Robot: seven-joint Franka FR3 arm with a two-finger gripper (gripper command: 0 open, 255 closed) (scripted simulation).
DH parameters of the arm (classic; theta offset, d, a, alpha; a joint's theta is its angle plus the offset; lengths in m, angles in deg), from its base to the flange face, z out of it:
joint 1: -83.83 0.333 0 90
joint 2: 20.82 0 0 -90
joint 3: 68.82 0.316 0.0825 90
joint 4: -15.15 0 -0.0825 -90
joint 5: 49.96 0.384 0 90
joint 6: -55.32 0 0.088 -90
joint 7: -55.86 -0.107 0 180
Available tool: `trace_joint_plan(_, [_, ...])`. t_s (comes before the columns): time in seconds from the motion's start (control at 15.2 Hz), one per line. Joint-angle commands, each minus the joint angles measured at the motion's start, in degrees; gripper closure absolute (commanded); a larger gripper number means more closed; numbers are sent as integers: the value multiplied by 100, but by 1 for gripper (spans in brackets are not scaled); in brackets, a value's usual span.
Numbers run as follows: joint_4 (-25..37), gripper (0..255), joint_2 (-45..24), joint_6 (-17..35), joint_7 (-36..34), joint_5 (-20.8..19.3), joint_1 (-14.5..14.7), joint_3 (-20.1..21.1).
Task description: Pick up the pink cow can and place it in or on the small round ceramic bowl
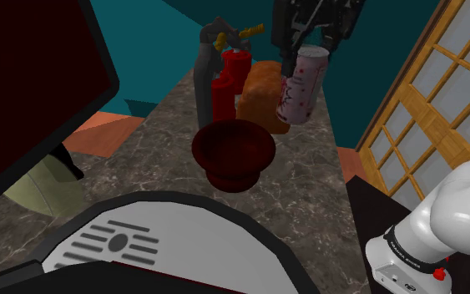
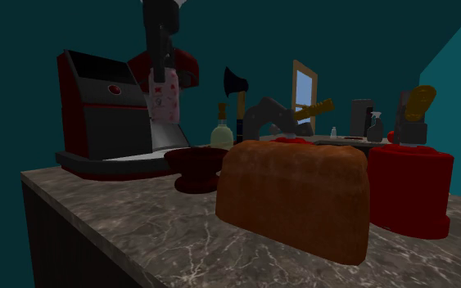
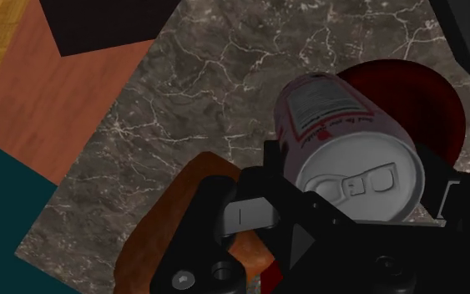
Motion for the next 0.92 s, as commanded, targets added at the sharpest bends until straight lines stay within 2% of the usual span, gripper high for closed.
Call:
trace_joint_plan(0.0, [585, 255, -535, -58, -240, -148, -48, 249])
trace_joint_plan(0.26, [1909, 255, -1774, -263, -870, -696, 13, 860])
trace_joint_plan(0.46, [3185, 255, -2903, -628, -1412, -1418, 375, 1298])
trace_joint_plan(0.86, [2084, 255, -2361, 45, -1179, -1049, 177, 1108])
